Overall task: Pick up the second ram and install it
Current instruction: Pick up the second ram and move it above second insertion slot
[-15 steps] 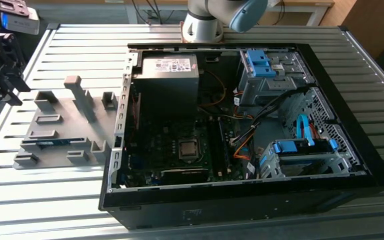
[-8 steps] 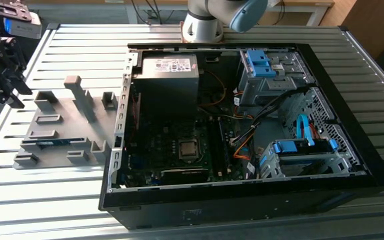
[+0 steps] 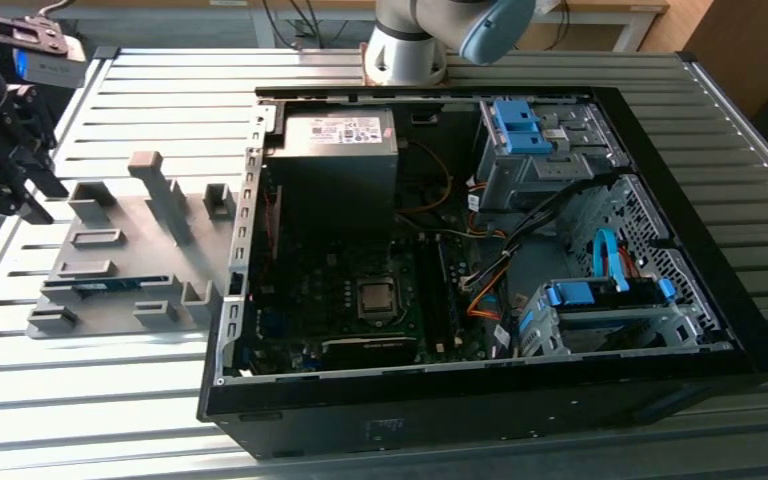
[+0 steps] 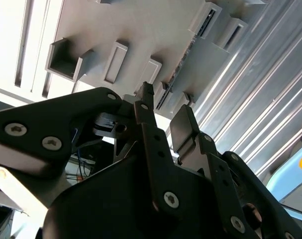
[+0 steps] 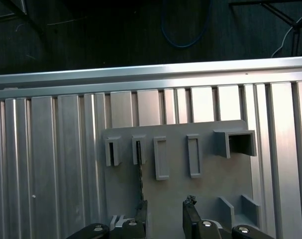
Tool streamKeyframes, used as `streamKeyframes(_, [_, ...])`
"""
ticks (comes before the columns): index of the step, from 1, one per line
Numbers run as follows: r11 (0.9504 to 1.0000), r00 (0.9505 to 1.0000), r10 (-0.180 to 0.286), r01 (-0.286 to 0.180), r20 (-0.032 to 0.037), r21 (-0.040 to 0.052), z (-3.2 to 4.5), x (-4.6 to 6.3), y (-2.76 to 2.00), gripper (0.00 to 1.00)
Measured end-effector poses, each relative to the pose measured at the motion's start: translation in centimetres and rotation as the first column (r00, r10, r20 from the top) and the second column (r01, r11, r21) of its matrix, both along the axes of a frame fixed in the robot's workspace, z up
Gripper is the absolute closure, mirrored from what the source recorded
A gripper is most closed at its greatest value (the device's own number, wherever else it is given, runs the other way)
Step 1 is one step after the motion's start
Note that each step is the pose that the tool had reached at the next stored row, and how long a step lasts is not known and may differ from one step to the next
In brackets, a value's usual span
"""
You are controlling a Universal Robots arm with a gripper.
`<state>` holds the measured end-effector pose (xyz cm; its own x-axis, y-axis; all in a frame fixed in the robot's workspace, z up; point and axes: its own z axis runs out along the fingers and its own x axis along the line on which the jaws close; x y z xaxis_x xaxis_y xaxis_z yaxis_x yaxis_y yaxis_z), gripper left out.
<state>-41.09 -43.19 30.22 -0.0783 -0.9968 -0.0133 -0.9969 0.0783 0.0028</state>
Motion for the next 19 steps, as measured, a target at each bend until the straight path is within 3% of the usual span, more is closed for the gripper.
streamKeyframes(19, [1.0000,1.0000,0.000,0.000,0.0001,0.0001,-1.44,0.0,-0.07,0.59])
